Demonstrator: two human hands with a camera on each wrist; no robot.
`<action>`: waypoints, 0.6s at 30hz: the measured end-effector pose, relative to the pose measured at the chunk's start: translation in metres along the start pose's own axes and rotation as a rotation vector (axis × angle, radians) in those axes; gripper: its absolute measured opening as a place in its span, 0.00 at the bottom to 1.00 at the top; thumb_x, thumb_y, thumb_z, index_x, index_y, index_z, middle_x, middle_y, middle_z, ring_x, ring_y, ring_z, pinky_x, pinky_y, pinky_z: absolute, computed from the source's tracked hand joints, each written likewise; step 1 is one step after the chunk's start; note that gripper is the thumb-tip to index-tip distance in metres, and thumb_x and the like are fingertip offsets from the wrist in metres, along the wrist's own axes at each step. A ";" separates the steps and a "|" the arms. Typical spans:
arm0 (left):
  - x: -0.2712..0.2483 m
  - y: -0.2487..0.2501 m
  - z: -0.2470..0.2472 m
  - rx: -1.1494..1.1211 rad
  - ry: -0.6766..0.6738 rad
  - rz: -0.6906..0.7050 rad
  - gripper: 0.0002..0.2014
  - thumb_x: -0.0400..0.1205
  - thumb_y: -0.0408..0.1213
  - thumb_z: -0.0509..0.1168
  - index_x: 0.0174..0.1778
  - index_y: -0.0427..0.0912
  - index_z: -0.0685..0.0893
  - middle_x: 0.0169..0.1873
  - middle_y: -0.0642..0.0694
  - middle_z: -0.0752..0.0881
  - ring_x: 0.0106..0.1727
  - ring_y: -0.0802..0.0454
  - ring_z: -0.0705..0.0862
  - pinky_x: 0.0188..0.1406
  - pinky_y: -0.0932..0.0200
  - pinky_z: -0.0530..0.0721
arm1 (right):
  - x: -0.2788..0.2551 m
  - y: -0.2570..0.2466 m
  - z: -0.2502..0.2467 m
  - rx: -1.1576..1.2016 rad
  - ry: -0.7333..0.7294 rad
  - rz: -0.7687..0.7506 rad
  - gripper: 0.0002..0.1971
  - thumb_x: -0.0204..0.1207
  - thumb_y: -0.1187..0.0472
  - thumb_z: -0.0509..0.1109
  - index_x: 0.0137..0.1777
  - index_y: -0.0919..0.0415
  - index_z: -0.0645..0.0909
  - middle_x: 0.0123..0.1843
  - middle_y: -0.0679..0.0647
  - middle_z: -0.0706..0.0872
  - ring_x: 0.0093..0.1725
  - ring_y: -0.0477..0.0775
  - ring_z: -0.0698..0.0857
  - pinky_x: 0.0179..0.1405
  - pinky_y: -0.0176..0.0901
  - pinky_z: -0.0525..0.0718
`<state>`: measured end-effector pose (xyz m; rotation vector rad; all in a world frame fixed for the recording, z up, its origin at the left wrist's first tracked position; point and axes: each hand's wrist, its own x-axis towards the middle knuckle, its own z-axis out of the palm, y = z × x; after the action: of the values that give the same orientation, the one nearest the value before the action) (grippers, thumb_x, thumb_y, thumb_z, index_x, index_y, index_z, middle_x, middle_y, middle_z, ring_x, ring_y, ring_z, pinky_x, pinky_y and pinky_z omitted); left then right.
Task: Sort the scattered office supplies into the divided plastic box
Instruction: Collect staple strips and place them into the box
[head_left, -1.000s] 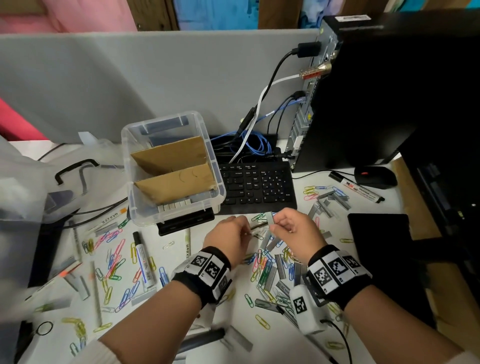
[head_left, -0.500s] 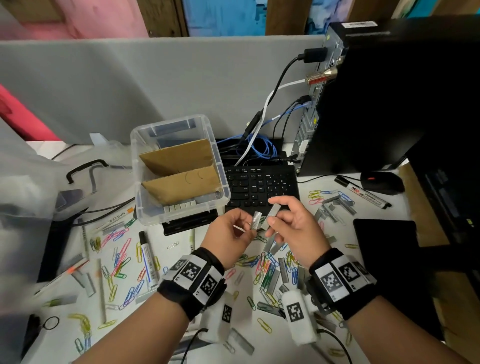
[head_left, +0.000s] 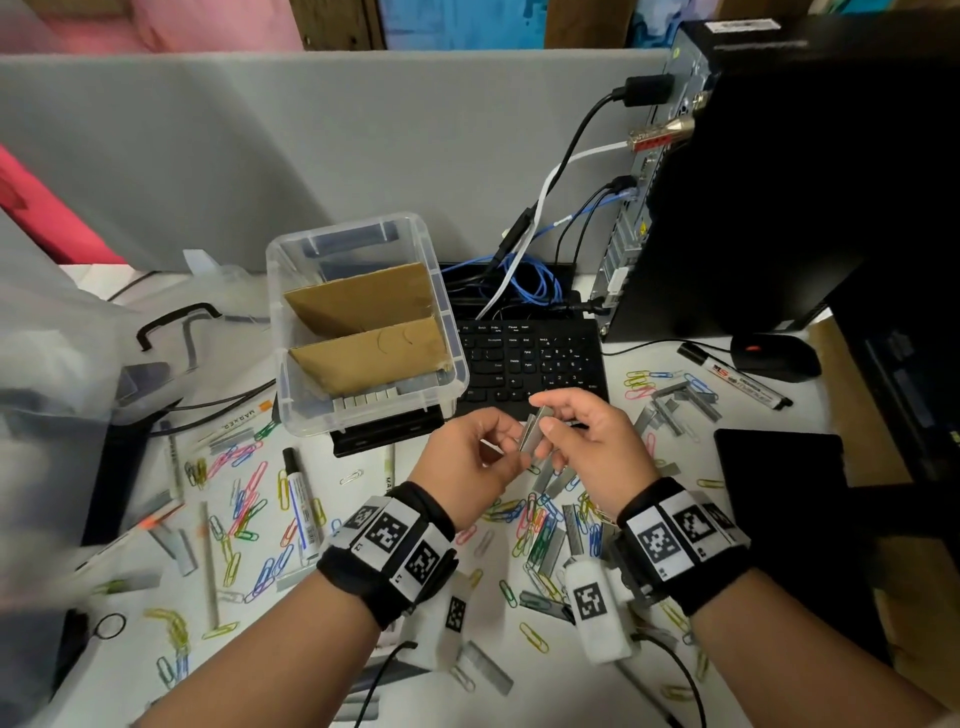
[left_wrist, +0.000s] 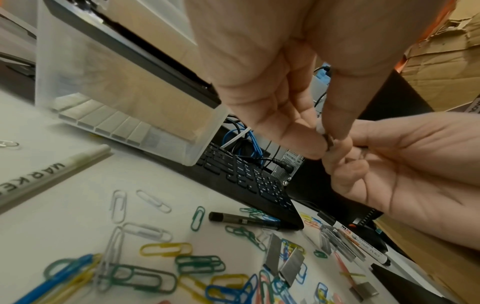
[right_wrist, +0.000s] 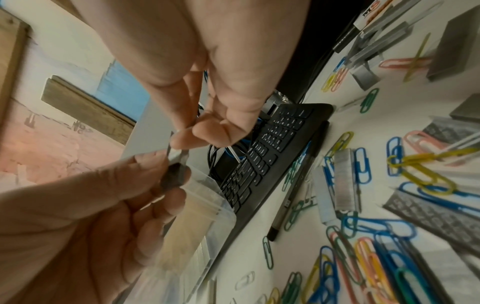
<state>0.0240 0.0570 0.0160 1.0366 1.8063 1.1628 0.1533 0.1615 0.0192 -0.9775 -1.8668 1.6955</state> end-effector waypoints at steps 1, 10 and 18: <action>0.000 0.001 -0.001 -0.009 0.002 0.002 0.08 0.77 0.32 0.72 0.41 0.51 0.83 0.35 0.52 0.82 0.33 0.49 0.83 0.36 0.46 0.87 | 0.001 -0.001 0.001 0.013 0.000 -0.001 0.13 0.80 0.72 0.64 0.59 0.58 0.81 0.41 0.53 0.84 0.33 0.48 0.85 0.31 0.39 0.81; 0.003 0.001 -0.008 -0.031 0.031 0.006 0.05 0.79 0.29 0.69 0.48 0.42 0.86 0.33 0.51 0.85 0.36 0.48 0.86 0.36 0.57 0.87 | 0.011 -0.004 0.012 -0.021 -0.016 -0.023 0.09 0.77 0.73 0.67 0.49 0.58 0.80 0.39 0.54 0.84 0.34 0.50 0.87 0.33 0.44 0.84; 0.006 -0.006 -0.011 0.073 0.058 0.031 0.05 0.78 0.33 0.71 0.46 0.47 0.85 0.35 0.53 0.85 0.36 0.50 0.85 0.41 0.48 0.87 | 0.014 -0.003 0.017 -0.042 -0.001 0.002 0.09 0.76 0.73 0.70 0.49 0.58 0.82 0.38 0.52 0.86 0.33 0.45 0.87 0.37 0.45 0.87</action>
<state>0.0107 0.0569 0.0125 1.0862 1.8966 1.1642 0.1314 0.1607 0.0174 -0.9962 -1.9100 1.6642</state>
